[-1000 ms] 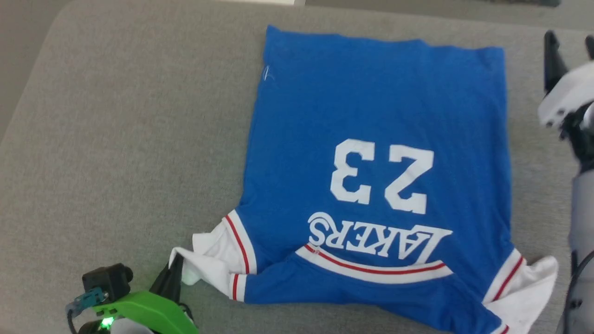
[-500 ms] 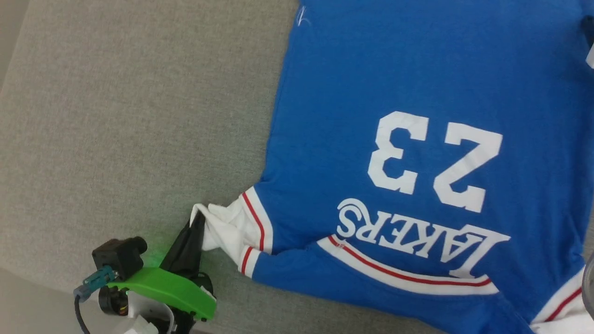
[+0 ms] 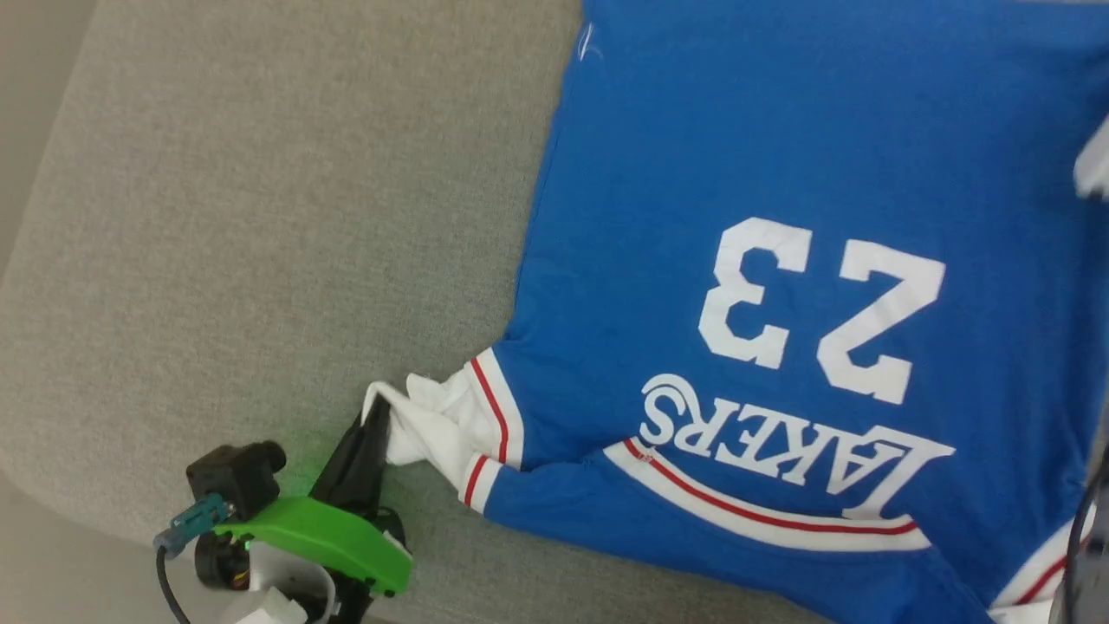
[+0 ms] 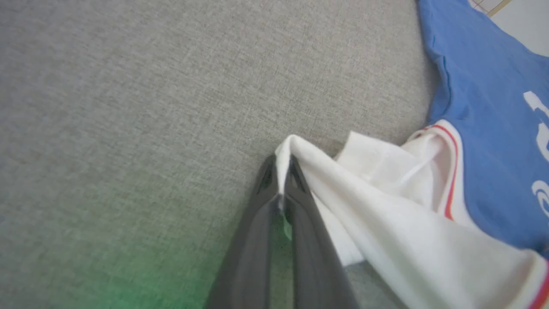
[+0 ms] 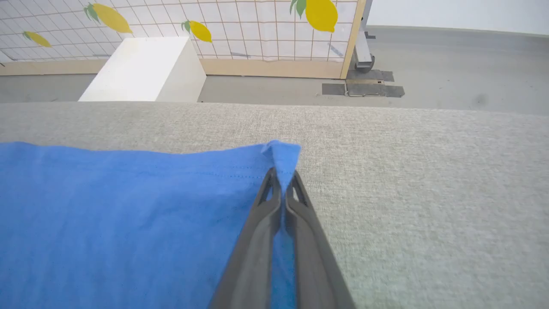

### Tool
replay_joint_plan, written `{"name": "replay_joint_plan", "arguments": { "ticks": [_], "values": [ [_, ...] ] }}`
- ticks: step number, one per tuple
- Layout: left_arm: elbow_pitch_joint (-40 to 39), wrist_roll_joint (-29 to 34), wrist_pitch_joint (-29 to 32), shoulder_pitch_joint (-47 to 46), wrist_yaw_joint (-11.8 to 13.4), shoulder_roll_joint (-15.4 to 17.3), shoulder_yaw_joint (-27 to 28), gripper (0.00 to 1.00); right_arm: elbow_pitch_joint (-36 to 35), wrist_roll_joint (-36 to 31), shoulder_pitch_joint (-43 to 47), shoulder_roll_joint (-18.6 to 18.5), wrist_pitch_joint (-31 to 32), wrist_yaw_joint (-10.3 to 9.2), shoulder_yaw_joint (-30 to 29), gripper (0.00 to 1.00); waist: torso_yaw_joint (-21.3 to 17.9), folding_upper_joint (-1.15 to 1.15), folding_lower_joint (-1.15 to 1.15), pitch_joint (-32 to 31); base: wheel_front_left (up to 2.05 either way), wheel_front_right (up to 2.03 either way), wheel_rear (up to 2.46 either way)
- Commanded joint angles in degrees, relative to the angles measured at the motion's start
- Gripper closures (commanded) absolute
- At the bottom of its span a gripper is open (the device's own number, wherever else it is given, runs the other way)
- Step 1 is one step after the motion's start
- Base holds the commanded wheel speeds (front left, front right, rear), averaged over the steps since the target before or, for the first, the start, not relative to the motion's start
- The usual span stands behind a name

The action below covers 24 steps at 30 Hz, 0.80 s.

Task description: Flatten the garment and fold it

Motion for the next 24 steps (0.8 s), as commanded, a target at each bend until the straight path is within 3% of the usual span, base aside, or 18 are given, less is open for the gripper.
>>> {"name": "replay_joint_plan", "arguments": {
  "ticks": [1,4,9,17,24],
  "values": [
    [3.02,0.10,1.34,2.11,1.91,1.37,0.79,1.00,-1.48,1.41,3.15,0.22,-3.82,-0.09,0.51,1.00,-2.46,0.00,0.00,-5.81,0.00,0.00,0.00],
    [2.53,0.03,1.90,4.06,2.65,2.11,1.06,1.00,-4.72,3.34,10.60,0.62,-9.79,-0.09,0.35,1.00,-3.92,0.00,0.00,-9.99,0.00,0.00,0.00],
    [0.99,-0.29,3.16,7.23,3.73,3.28,1.44,1.00,-10.85,4.54,22.83,2.00,-10.96,-0.09,-2.59,1.00,-5.93,0.00,0.00,-15.45,0.00,0.00,0.00],
    [-2.01,-0.85,4.78,10.99,5.35,4.64,2.14,1.00,-20.49,3.79,39.27,4.88,-0.66,-0.09,-6.45,1.00,-8.61,0.00,0.00,-18.98,0.00,0.00,0.00],
    [-3.83,-0.82,6.05,11.97,5.97,5.54,1.95,1.00,-22.68,4.01,47.64,6.54,15.65,-0.09,-8.69,1.00,-9.52,0.00,0.00,-19.69,0.00,0.00,0.00]
  ]
}}
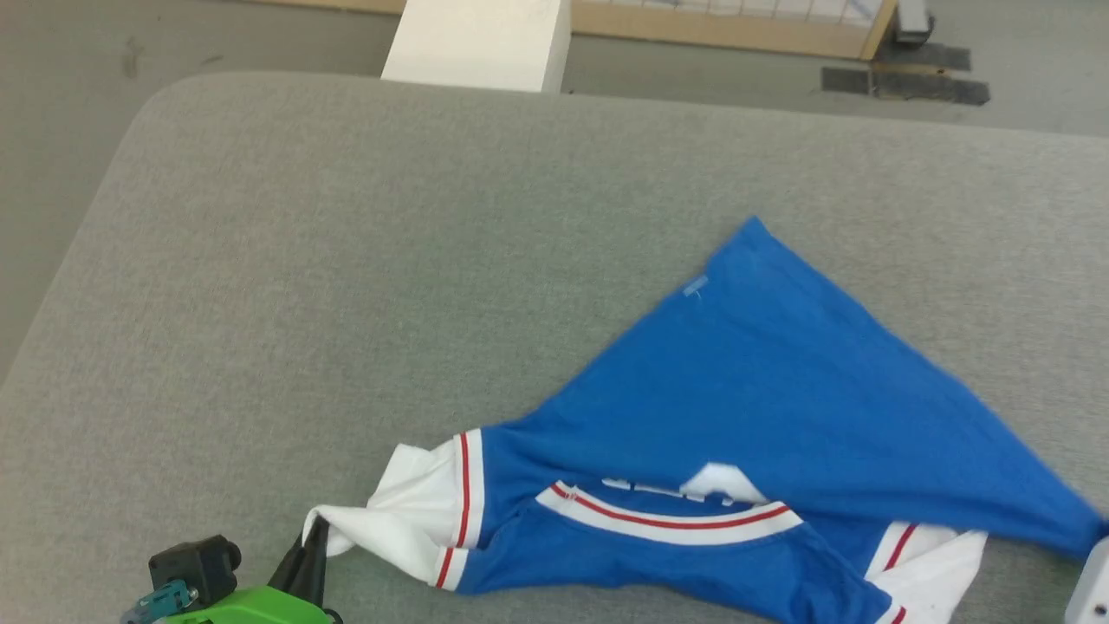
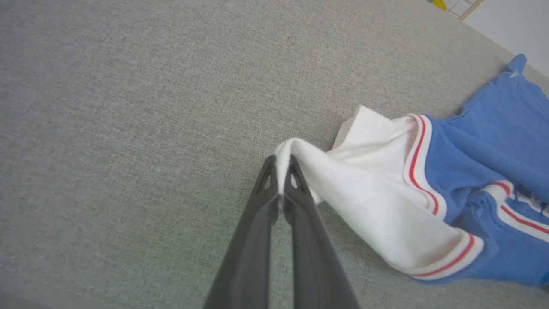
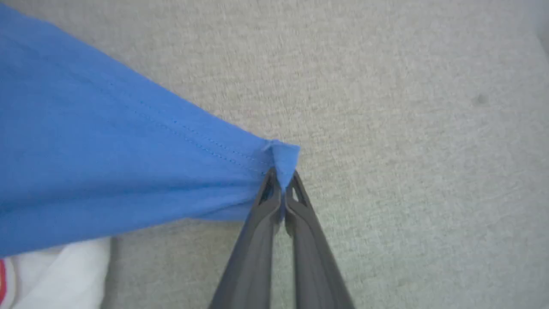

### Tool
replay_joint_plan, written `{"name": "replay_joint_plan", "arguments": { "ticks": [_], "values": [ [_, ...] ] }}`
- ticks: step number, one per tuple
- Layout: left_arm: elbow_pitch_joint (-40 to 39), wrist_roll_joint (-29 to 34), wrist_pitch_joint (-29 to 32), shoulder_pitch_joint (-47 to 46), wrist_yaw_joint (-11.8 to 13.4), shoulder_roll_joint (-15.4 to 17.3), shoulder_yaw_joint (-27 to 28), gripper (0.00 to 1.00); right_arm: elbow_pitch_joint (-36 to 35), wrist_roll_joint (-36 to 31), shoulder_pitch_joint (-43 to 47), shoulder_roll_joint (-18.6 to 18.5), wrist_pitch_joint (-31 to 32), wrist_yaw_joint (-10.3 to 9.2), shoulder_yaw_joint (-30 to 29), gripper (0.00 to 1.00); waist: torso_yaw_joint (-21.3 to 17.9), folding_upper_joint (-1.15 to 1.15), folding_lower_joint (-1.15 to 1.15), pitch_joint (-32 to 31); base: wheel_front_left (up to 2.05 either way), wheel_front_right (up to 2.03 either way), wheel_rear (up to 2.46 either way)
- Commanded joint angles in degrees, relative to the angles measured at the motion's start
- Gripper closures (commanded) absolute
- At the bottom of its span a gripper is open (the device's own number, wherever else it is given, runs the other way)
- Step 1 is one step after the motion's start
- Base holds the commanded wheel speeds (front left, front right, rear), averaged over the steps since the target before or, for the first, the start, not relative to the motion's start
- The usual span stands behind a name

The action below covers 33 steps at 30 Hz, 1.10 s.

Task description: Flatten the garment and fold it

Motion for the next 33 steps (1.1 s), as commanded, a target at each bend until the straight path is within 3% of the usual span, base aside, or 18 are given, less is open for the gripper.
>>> {"name": "replay_joint_plan", "arguments": {
  "ticks": [1,4,7,8,9,10,17,24,28,33],
  "values": [
    [-0.35,-0.30,0.21,0.52,0.38,0.59,-0.03,1.00,-0.02,0.07,0.99,0.10,2.80,-0.09,-0.29,1.00,-0.85,0.00,0.00,-0.88,0.00,0.00,0.00],
    [-0.90,-0.25,0.65,0.42,0.59,0.75,-0.23,1.00,0.70,0.81,2.56,0.30,9.13,-0.09,-0.39,1.00,-0.71,0.00,0.00,-0.88,0.00,0.00,0.00],
    [-1.36,-0.20,1.02,0.44,0.71,0.88,-0.48,1.00,0.53,2.52,2.78,0.36,10.88,-0.09,0.15,1.00,-0.39,0.00,0.00,-0.82,0.00,0.00,0.00],
    [-1.52,-0.19,1.12,0.50,0.78,0.93,-0.54,1.00,-0.25,3.04,2.53,0.37,9.56,-0.09,0.78,0.69,-0.24,0.00,0.00,-0.75,0.00,0.00,0.00],
    [-1.65,-0.19,1.17,0.56,0.86,0.97,-0.54,1.00,-0.86,3.50,2.17,0.38,8.06,-0.09,1.23,0.17,-0.14,0.00,0.00,-0.66,0.00,0.00,0.00],
    [-1.83,-0.18,1.21,0.61,0.94,1.01,-0.55,1.00,-1.53,4.12,1.55,0.38,5.93,-0.09,1.87,0.00,0.00,0.00,0.00,-0.47,0.00,0.00,0.00],
    [-2.59,0.07,1.29,-0.74,1.05,0.67,-1.20,1.00,-4.07,3.90,-4.77,-2.07,-12.54,-0.09,10.87,0.00,1.62,0.00,0.00,1.82,0.00,0.00,0.00],
    [-2.34,0.33,0.99,-2.45,0.78,-0.06,-2.20,1.00,1.61,7.27,-16.79,-8.51,-25.66,-0.09,27.90,0.00,3.24,0.00,0.00,5.21,0.00,0.00,0.00],
    [-1.95,0.64,0.62,-3.97,0.52,-0.39,-2.67,1.00,8.26,9.06,-24.85,-11.42,-25.20,-0.09,35.73,0.00,4.48,0.00,0.00,7.66,0.00,0.00,0.00],
    [-1.15,0.74,-0.02,-5.59,0.09,-1.30,-3.46,1.00,18.47,9.81,-34.62,-12.64,-15.37,-0.09,40.59,0.00,6.16,0.00,0.00,10.44,0.00,0.00,0.00]
  ]
}}
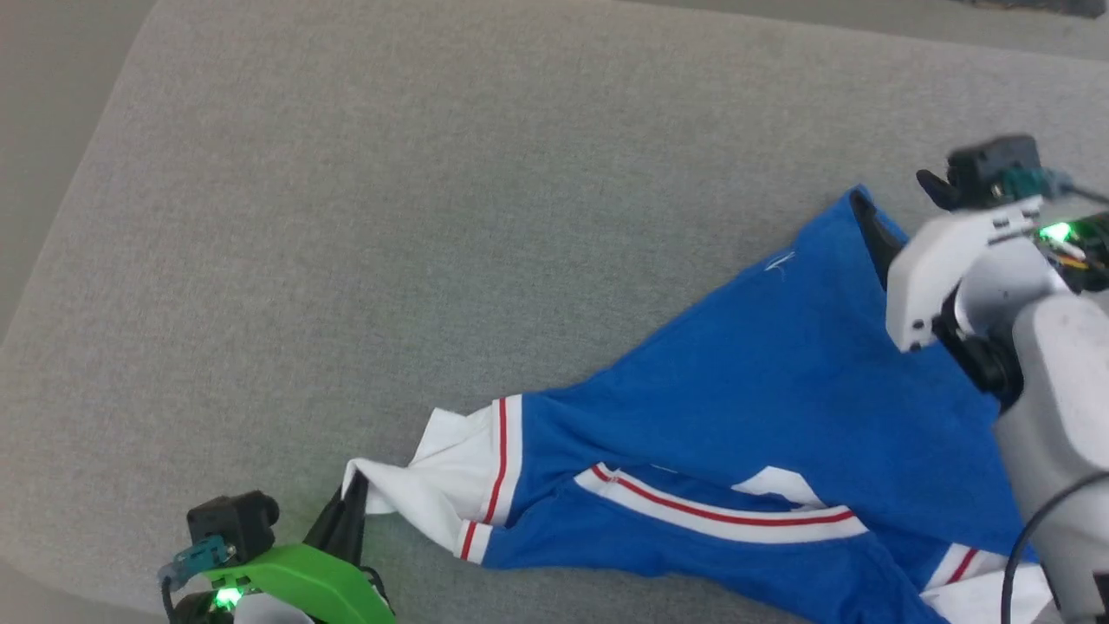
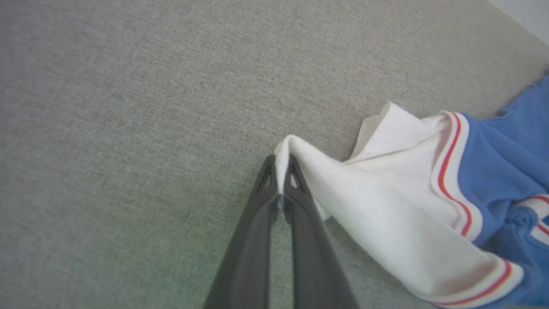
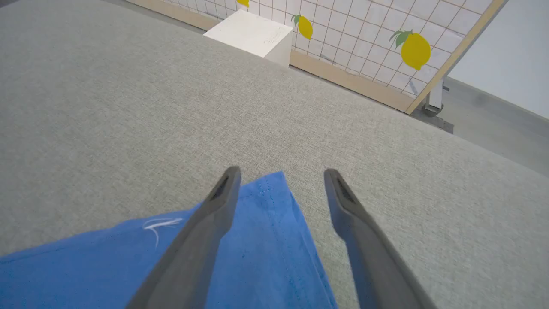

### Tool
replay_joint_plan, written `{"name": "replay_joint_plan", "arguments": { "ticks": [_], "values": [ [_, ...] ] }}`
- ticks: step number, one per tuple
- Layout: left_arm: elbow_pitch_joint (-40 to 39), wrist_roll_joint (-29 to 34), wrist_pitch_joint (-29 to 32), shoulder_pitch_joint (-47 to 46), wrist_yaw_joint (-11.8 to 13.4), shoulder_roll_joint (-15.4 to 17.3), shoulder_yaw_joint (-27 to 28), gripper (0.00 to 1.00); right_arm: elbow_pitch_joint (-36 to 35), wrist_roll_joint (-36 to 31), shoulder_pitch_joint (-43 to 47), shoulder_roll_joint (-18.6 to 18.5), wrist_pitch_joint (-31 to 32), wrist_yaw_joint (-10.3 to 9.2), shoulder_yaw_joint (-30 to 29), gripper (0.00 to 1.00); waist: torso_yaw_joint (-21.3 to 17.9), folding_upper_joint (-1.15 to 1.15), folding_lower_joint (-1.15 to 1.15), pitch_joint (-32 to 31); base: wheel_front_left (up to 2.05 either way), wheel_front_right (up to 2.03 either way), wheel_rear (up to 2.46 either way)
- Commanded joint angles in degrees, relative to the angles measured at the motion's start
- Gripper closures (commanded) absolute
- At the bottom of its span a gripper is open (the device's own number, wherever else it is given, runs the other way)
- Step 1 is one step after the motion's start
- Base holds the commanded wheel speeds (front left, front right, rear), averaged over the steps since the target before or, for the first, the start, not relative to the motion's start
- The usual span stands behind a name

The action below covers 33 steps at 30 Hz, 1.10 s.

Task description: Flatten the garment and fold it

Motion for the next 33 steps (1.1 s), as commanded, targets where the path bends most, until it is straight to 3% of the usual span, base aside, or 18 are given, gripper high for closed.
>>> {"name": "replay_joint_plan", "arguments": {
  "ticks": [1,8,9,10,11,12,15,19,27,33],
  "values": [
    [0.42,0.38,-0.55,-1.14,-0.45,-0.57,-0.25,1.00,2.13,-0.21,-2.29,-0.27,2.75,-0.09,0.27,0.00,2.11,0.00,0.00,2.38,0.00,0.00,0.00],
    [2.48,0.09,-1.63,-2.53,-1.29,-1.65,-1.02,1.00,10.01,-3.41,-9.20,-0.41,17.42,-0.09,1.03,0.01,4.01,0.00,0.00,4.12,0.00,0.00,0.00],
    [2.72,0.04,-1.72,-2.62,-1.35,-1.72,-1.06,1.00,10.55,-3.67,-9.57,-0.37,19.15,-0.09,1.00,0.21,4.09,0.00,0.00,4.15,0.00,0.00,0.00],
    [2.98,-0.01,-1.83,-2.73,-1.41,-1.80,-1.10,1.00,10.95,-3.92,-9.86,-0.30,21.03,-0.09,1.15,0.57,4.14,0.00,0.00,4.16,0.00,0.00,0.00],
    [3.18,-0.04,-1.93,-2.80,-1.45,-1.84,-1.12,1.00,10.98,-4.09,-10.00,-0.30,22.02,-0.09,1.17,0.75,4.14,0.00,0.00,4.12,0.00,0.00,0.00],
    [3.45,-0.08,-2.03,-2.82,-1.47,-1.87,-1.12,1.00,10.92,-4.18,-10.00,-0.20,22.82,-0.09,0.73,1.00,4.06,0.00,0.00,3.92,0.00,0.00,0.00],
    [4.11,-0.32,-2.11,-2.64,-1.42,-1.84,-1.03,1.00,9.81,-4.25,-9.06,0.31,22.68,-0.09,-0.49,1.00,3.43,0.00,0.00,2.91,0.00,0.00,0.00],
    [4.47,-0.29,-2.26,-2.44,-1.48,-1.39,-0.97,1.00,5.96,-2.35,-5.23,1.92,15.91,-0.09,-4.18,1.00,2.18,0.00,0.00,0.62,0.00,0.00,0.00],
    [3.26,0.45,-2.65,-0.46,-0.24,0.92,0.29,1.00,-4.97,3.22,10.48,4.63,0.64,-0.09,-8.92,1.00,-2.47,0.00,0.00,-6.21,0.00,0.00,0.00],
    [0.19,2.62,-3.29,-1.82,0.04,3.75,1.02,1.00,-16.33,5.60,23.41,6.99,-3.66,-0.09,-15.26,1.00,-5.81,0.00,0.00,-10.60,0.00,0.00,0.00]
  ]
}}
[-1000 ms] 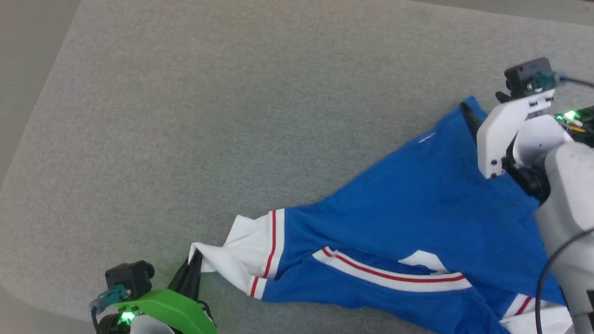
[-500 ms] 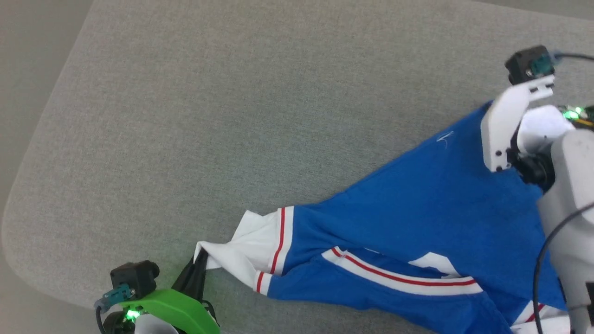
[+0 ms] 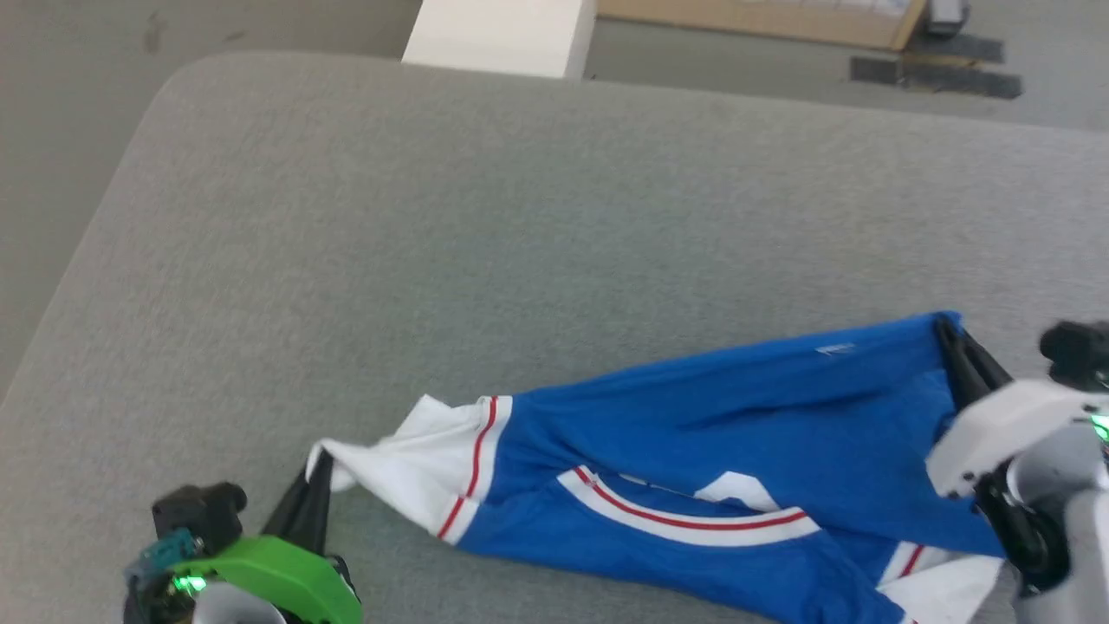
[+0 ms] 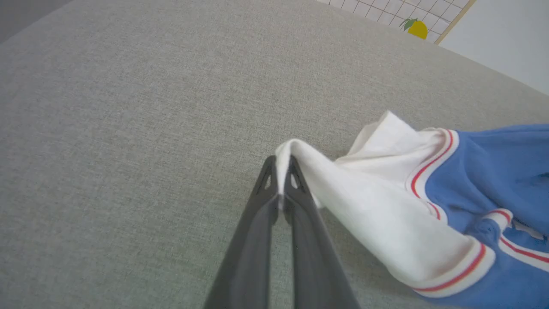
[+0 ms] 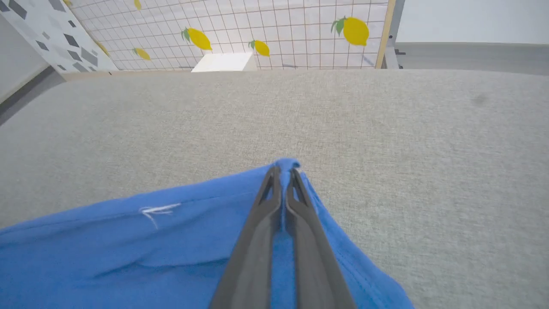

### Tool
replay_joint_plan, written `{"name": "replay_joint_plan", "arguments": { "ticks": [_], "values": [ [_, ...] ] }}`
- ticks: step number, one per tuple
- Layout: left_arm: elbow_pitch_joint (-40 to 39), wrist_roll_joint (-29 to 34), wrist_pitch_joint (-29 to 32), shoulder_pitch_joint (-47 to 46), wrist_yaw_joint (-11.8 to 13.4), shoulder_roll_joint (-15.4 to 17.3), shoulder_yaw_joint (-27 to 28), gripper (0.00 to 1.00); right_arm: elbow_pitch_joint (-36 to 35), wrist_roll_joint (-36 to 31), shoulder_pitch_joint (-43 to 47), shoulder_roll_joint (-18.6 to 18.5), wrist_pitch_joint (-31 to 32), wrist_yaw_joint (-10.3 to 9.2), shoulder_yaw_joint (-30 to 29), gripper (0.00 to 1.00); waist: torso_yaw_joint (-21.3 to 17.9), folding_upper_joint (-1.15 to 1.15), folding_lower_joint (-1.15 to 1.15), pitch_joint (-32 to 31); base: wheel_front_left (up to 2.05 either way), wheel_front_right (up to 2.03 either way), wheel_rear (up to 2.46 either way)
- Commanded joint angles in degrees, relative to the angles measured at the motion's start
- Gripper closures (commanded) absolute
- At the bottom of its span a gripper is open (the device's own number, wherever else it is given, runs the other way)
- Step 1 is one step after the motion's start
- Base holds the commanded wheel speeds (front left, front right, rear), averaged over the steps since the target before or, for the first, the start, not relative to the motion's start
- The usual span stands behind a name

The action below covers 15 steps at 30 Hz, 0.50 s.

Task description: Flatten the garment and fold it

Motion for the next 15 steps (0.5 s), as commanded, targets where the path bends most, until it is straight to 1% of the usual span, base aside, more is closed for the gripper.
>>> {"name": "replay_joint_plan", "arguments": {
  "ticks": [1,4,6,8,11,15],
  "values": [
    [-1.01,1.02,-0.38,-1.71,0.07,1.19,0.60,1.00,-2.65,0.02,1.50,-0.05,0.27,-0.09,-0.88,1.00,-3.77,0.00,0.00,-3.64,0.00,0.00,0.00],
    [-3.00,1.88,-0.18,-5.18,-0.64,3.09,1.39,1.00,-8.05,-0.64,2.67,-1.05,2.31,-0.09,-1.95,1.00,-4.90,0.00,0.00,-4.03,0.00,0.00,0.00],
    [-4.42,2.12,0.37,-8.67,-1.37,4.40,2.11,1.00,-11.71,-1.18,1.83,-2.36,4.57,-0.09,-2.32,1.00,-5.54,0.00,0.00,-3.85,0.00,0.00,0.00],
    [-5.76,2.25,1.10,-13.06,-2.19,5.79,2.99,1.00,-14.45,-1.63,-0.20,-4.59,7.13,-0.09,-1.92,1.00,-6.10,0.00,0.00,-3.23,0.00,0.00,0.00],
    [-7.16,1.27,2.65,-20.95,-3.29,7.21,4.79,1.00,-17.65,-1.71,-5.70,-8.52,11.72,-0.09,-0.74,1.00,-6.93,0.00,0.00,-1.33,0.00,0.00,0.00],
    [-6.72,-0.89,5.46,-32.63,-4.56,7.87,6.35,1.00,-18.44,0.44,-14.96,-13.17,18.75,-0.09,0.82,1.00,-7.35,0.00,0.00,2.62,0.00,0.00,0.00]
  ]
}}
